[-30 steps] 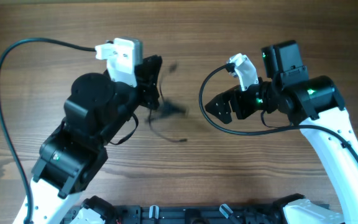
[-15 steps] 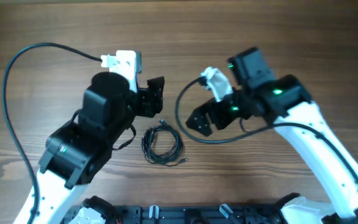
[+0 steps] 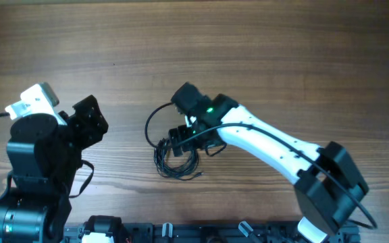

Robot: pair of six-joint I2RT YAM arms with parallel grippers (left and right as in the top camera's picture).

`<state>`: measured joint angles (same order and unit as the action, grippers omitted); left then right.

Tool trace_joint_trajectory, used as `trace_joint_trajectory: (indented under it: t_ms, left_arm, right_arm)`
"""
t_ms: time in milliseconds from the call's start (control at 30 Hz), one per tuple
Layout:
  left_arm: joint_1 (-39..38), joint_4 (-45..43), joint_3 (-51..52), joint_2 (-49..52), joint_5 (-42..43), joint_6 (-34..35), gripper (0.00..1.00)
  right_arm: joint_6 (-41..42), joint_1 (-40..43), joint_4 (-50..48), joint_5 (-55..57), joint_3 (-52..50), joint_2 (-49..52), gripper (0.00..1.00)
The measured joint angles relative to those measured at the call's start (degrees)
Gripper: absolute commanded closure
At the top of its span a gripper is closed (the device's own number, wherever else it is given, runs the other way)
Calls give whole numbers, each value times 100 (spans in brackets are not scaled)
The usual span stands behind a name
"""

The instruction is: Untangle cables

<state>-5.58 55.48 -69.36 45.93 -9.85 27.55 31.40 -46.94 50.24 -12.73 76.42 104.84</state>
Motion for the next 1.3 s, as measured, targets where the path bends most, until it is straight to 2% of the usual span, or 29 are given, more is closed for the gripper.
trace_joint_trajectory:
  t_ms: [67, 167, 533, 700, 800, 900, 933, 1133, 1300]
  left_arm:
    - [4, 74, 0, -52, 2, 2, 27]
    - [4, 162, 0, -46, 2, 2, 25]
    - [4, 249, 0, -46, 4, 2, 25]
    - [4, 286, 0, -46, 4, 2, 25]
    - [9, 286, 0, -46, 4, 2, 25]
    - [9, 295, 0, -46, 7, 2, 25]
    - [9, 295, 0, -46, 9, 2, 25]
    - [9, 334, 0, -46, 7, 2, 23]
    - [9, 424, 0, -46, 13, -2, 17]
  right_arm:
    - [546, -223, -4, 37, 0, 160, 41]
    - [1147, -511, -2, 245, 0, 323, 51]
    - [2369, -1078, -57, 811, -129, 560, 53]
    - [2717, -1078, -601, 890, -632, 560, 53]
    - [2931, -1078, -1051, 933, -933, 468, 70]
    - [3182, -1073, -1307, 984, -1113, 420, 96]
    - [3259, -1069, -1375, 975, -1137, 402, 96]
    - [3018, -1038, -1318, 1045, -1093, 391, 96]
    - [1851, -426, 348, 1753, -157, 282, 96]
